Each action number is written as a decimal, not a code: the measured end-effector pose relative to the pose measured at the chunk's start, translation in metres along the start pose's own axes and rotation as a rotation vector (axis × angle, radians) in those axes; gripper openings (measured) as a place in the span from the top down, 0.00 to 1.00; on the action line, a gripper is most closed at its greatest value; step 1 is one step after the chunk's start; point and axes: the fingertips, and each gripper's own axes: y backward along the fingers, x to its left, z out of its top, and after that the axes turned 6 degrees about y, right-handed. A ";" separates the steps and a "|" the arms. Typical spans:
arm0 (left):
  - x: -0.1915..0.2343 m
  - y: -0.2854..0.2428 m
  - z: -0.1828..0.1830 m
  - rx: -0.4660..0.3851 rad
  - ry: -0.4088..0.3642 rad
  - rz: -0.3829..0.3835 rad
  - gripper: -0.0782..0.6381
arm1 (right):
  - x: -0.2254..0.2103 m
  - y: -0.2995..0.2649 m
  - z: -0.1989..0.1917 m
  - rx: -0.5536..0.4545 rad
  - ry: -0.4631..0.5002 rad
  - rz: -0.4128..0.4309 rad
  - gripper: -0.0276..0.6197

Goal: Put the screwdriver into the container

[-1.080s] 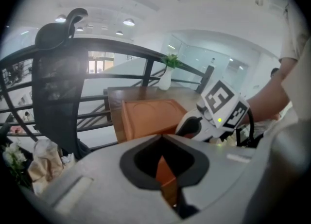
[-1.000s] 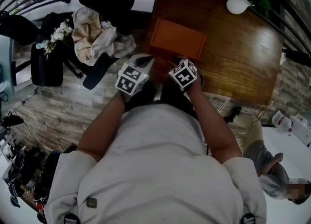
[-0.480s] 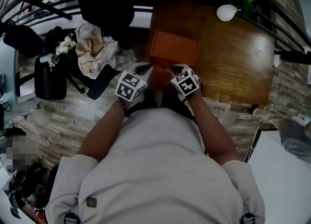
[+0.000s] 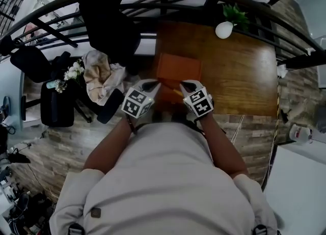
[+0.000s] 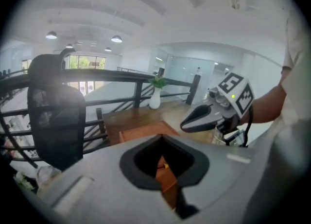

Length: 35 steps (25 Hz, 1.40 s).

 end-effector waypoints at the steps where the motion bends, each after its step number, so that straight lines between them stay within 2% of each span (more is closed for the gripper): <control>1: -0.002 0.002 0.002 -0.003 -0.004 -0.004 0.89 | -0.001 0.005 0.003 -0.010 0.005 -0.016 0.95; 8: -0.008 0.012 0.016 -0.030 -0.039 -0.032 0.89 | -0.005 0.028 0.011 -0.043 -0.008 -0.091 0.95; 16: -0.036 0.032 0.028 -0.090 -0.056 -0.104 0.89 | 0.004 0.071 0.024 -0.145 -0.048 -0.149 0.95; 20: -0.055 0.034 0.037 -0.111 -0.064 -0.121 0.89 | 0.005 0.100 0.026 -0.196 -0.080 -0.147 0.95; 24: -0.069 0.036 0.042 -0.126 -0.063 -0.106 0.89 | 0.001 0.122 0.023 -0.234 -0.097 -0.132 0.95; 35: -0.123 0.025 0.031 -0.137 -0.027 -0.041 0.89 | -0.006 0.167 -0.030 -0.261 -0.133 -0.069 0.95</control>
